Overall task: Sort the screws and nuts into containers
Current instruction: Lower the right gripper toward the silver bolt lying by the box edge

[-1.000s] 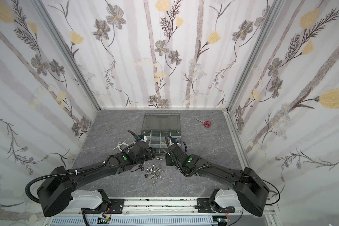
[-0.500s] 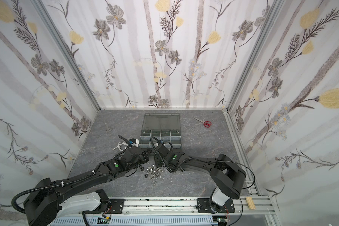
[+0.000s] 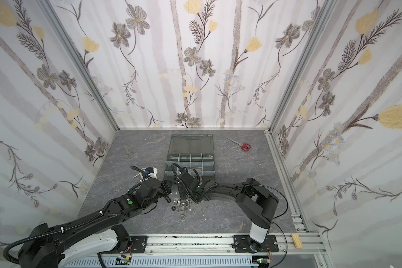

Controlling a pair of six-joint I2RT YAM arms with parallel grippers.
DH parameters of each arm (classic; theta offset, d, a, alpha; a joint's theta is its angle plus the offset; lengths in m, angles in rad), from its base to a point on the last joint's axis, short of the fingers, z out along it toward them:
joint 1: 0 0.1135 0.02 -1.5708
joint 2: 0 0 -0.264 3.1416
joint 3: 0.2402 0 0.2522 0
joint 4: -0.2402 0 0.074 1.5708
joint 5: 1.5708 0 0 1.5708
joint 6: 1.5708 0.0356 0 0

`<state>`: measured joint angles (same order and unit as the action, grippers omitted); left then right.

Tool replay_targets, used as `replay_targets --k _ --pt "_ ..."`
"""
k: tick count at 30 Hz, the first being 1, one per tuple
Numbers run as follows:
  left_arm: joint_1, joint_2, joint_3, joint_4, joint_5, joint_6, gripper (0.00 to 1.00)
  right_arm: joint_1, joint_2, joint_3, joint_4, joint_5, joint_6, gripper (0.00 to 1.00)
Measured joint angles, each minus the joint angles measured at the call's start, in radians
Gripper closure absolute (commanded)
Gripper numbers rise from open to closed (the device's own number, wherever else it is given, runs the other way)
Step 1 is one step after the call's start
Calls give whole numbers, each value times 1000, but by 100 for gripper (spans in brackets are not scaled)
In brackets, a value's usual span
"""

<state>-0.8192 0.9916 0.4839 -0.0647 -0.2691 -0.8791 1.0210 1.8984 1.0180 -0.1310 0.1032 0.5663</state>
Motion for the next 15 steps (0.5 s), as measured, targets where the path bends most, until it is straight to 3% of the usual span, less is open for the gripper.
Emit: replay_targets --k 15 --pt "2 -22 -14 0 -11 -16 50 1 65 54 -28 39 -64 45"
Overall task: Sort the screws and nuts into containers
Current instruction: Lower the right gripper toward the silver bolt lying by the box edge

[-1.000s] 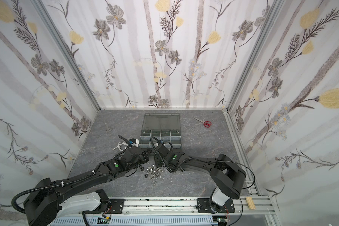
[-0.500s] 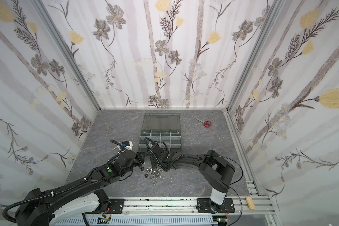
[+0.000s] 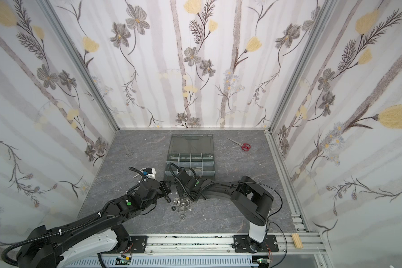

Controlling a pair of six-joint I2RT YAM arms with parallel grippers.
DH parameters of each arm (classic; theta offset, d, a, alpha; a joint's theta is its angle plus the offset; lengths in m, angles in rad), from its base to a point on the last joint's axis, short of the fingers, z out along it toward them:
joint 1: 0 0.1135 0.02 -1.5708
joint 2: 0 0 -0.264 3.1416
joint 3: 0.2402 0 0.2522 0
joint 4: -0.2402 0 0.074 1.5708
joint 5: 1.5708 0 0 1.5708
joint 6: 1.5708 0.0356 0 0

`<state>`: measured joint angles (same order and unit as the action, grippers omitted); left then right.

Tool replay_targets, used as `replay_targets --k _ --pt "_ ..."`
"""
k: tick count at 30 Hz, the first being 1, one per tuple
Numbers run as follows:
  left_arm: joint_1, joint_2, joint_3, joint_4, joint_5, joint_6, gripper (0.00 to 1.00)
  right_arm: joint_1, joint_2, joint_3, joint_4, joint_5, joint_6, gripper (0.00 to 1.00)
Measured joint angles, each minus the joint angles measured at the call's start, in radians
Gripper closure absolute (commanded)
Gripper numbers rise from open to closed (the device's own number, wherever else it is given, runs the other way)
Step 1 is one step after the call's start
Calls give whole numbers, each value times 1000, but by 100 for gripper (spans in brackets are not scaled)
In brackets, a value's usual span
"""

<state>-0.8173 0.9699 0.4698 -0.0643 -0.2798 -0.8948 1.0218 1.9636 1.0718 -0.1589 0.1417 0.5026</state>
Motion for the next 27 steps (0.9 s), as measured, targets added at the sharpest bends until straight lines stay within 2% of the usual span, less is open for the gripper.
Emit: replay_targets --k 11,20,27 --pt "1 0 -1 0 0 -7 50 -1 34 21 -48 77 -63 45" --pt "1 2 -1 0 2 -18 50 -1 56 16 -40 89 -97 46" --pt "1 5 -1 0 1 -18 50 -1 58 -23 14 74 -111 54"
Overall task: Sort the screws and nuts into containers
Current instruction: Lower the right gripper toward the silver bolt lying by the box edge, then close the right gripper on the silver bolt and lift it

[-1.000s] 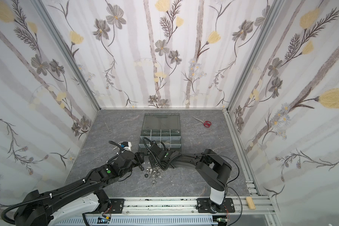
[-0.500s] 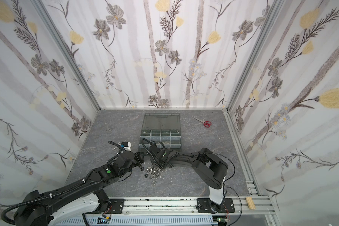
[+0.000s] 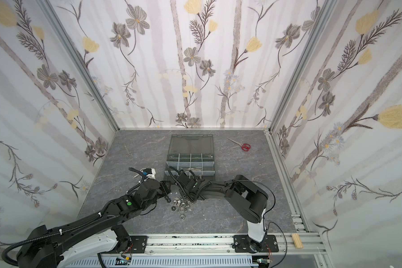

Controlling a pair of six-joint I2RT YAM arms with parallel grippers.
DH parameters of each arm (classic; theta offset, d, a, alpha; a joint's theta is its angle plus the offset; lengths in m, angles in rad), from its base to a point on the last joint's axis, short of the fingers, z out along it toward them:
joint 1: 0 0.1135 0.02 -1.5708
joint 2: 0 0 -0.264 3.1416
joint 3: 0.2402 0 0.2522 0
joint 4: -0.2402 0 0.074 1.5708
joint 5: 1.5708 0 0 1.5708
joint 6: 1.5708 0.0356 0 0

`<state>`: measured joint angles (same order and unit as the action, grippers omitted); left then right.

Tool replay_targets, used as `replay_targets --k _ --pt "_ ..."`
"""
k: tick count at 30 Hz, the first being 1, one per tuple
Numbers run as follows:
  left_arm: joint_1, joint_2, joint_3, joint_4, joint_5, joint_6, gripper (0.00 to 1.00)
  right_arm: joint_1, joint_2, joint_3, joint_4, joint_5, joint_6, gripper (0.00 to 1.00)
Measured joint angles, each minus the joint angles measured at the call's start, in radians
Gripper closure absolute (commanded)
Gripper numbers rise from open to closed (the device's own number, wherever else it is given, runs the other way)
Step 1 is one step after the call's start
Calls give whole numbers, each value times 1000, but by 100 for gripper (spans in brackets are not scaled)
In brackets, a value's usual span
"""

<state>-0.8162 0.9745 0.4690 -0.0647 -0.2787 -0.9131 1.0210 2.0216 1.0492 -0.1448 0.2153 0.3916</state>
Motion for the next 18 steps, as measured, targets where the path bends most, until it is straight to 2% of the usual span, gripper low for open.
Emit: replay_targets --k 6,18 --pt "0 0 0 0 0 0 51 0 0 -18 48 -8 0 72" --pt "0 -12 -5 0 -1 -3 51 1 -34 -59 57 -30 19 84"
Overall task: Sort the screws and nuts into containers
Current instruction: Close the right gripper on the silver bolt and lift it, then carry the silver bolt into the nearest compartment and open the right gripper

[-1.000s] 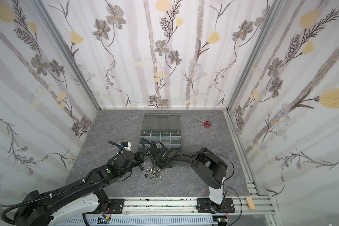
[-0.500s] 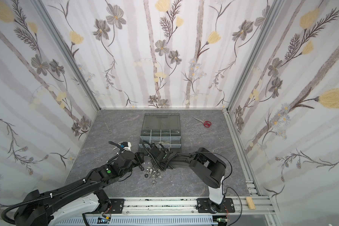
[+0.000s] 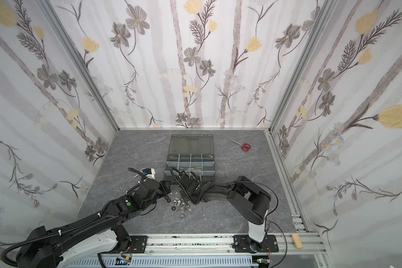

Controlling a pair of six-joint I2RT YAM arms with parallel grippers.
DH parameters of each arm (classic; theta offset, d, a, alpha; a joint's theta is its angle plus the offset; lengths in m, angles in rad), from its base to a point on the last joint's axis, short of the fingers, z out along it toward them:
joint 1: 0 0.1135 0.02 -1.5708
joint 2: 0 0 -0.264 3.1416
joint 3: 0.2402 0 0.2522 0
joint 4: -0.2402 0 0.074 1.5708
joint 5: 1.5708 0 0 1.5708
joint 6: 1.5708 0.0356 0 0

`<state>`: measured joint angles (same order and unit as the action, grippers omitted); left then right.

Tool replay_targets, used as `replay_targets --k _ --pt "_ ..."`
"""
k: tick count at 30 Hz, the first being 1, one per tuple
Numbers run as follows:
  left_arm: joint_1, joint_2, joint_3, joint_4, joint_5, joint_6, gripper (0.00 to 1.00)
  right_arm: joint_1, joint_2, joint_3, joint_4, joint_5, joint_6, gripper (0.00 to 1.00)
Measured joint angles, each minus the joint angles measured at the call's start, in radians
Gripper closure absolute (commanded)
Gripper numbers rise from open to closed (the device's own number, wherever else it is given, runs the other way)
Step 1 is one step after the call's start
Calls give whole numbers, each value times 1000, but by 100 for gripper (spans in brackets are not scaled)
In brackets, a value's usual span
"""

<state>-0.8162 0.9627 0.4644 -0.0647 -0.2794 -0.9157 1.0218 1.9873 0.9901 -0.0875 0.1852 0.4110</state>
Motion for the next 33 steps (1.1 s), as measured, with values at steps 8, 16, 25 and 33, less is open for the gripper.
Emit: replay_targets --k 8,16,25,33 --pt "0 -20 -11 0 -1 0 51 1 -31 -29 3 -17 15 91" --pt "0 -43 -24 0 -8 -1 51 2 -69 -42 -2 -16 26 92" --pt "0 -50 -29 0 -16 -2 51 6 -161 -70 -4 -3 34 92" --pt "0 -62 -31 0 -24 -2 50 2 -237 -73 -15 24 41 93"
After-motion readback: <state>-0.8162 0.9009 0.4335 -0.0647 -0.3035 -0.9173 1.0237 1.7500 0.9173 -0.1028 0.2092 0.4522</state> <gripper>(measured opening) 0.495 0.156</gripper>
